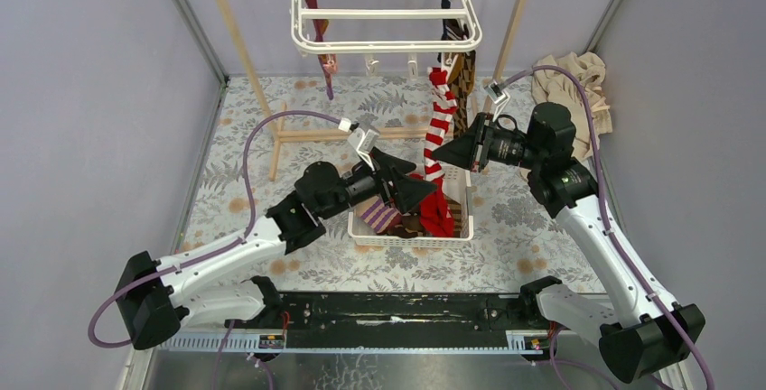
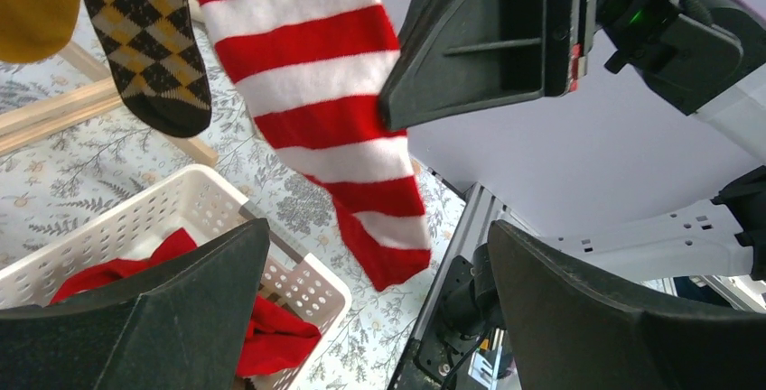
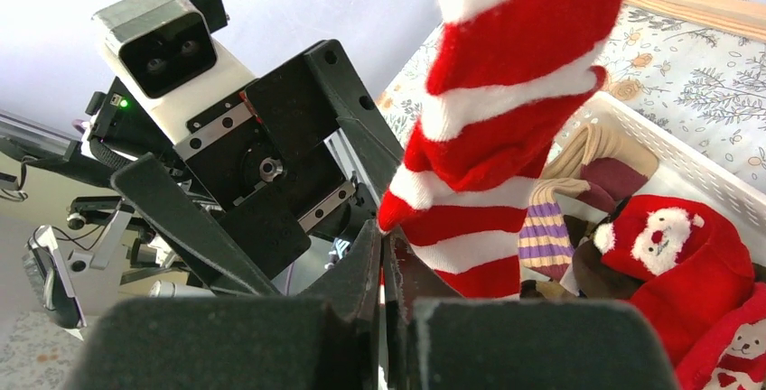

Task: Remove the socks clipped to the hanger
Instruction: Remove the sock from the hanger.

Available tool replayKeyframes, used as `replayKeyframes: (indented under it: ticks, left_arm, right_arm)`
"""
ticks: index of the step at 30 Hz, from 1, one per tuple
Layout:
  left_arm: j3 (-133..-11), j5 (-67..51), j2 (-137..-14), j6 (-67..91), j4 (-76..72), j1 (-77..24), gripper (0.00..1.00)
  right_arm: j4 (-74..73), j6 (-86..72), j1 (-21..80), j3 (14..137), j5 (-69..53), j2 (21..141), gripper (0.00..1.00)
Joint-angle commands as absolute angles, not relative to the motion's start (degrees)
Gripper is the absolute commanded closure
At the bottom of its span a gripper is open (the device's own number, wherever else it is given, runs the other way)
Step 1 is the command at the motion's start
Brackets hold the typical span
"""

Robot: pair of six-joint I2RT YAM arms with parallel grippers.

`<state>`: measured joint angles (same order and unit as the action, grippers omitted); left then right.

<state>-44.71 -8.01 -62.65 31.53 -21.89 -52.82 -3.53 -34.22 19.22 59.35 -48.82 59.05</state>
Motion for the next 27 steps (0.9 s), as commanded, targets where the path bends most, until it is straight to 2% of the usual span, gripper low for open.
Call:
replayKeyframes:
  ticks: [1,14,21,27]
  left_arm:
    - [-47.22,-9.48,-63.68,31.69,-26.67,-52.64,0.02]
    - [-47.96,-7.47,-67.38,30.73,-24.78,-52.64,0.04]
    - [-50.45,-7.55,-69.87,30.49,-23.81,-52.64,0.51]
    - [-52.44,-8.33,-71.05,30.42,-21.87,-52.67,0.82]
  right_arm:
    - [-1.1,-34.58,19.01,59.59,-50.49,58.71,1.0]
    - [-3.77,-33.63,18.99,62.09,-49.14,58.06,1.0]
    - [-5.43,-33.69,18.93,62.01,-48.79,57.16,1.0]
    - [-7.08,-32.83,18.98,61.69,-47.99,56.82,1.0]
